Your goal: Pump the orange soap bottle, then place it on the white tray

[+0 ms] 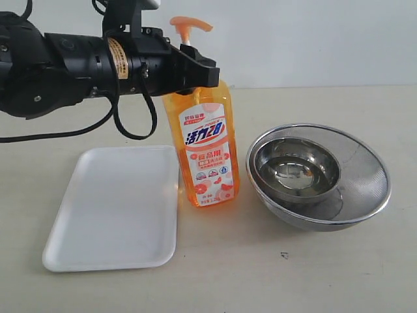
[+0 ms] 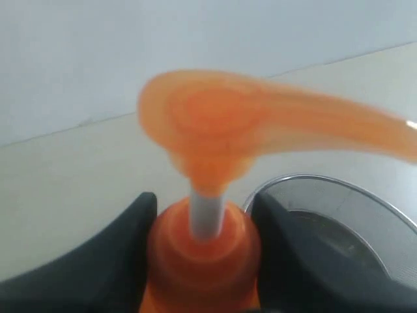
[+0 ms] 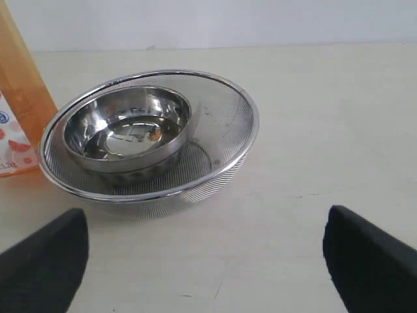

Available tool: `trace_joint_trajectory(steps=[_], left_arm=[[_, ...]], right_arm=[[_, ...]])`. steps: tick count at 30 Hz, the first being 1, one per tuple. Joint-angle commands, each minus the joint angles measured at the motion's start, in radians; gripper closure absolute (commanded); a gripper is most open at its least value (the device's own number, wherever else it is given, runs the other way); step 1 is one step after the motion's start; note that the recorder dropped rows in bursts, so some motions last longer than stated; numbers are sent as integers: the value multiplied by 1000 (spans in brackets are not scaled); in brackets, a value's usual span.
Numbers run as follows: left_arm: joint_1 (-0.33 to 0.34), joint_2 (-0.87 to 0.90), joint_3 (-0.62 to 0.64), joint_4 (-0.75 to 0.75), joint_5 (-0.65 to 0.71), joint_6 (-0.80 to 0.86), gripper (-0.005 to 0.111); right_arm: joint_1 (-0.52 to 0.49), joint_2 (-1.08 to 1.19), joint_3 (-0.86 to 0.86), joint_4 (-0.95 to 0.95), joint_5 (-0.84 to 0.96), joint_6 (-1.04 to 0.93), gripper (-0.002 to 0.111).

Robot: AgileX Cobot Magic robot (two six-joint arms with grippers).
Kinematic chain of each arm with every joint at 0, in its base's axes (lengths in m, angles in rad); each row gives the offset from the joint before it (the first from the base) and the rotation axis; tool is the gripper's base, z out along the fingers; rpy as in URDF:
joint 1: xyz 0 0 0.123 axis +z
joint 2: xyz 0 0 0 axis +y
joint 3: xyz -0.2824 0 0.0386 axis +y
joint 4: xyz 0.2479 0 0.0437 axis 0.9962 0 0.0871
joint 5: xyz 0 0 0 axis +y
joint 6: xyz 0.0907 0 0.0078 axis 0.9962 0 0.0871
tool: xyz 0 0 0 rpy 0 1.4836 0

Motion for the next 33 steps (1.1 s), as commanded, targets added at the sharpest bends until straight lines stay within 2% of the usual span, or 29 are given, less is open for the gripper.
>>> trace_joint_trajectory(steps=[1, 13, 33], left_arm=[[-5, -26, 11, -17, -118, 6, 102], [-5, -26, 58, -17, -174, 35, 102], [-5, -21, 60, -10, -172, 43, 102]], right_arm=[[-7, -4, -1, 0, -9, -2, 21], [-7, -4, -1, 0, -7, -2, 21], [-7, -4, -1, 0, -7, -2, 21]])
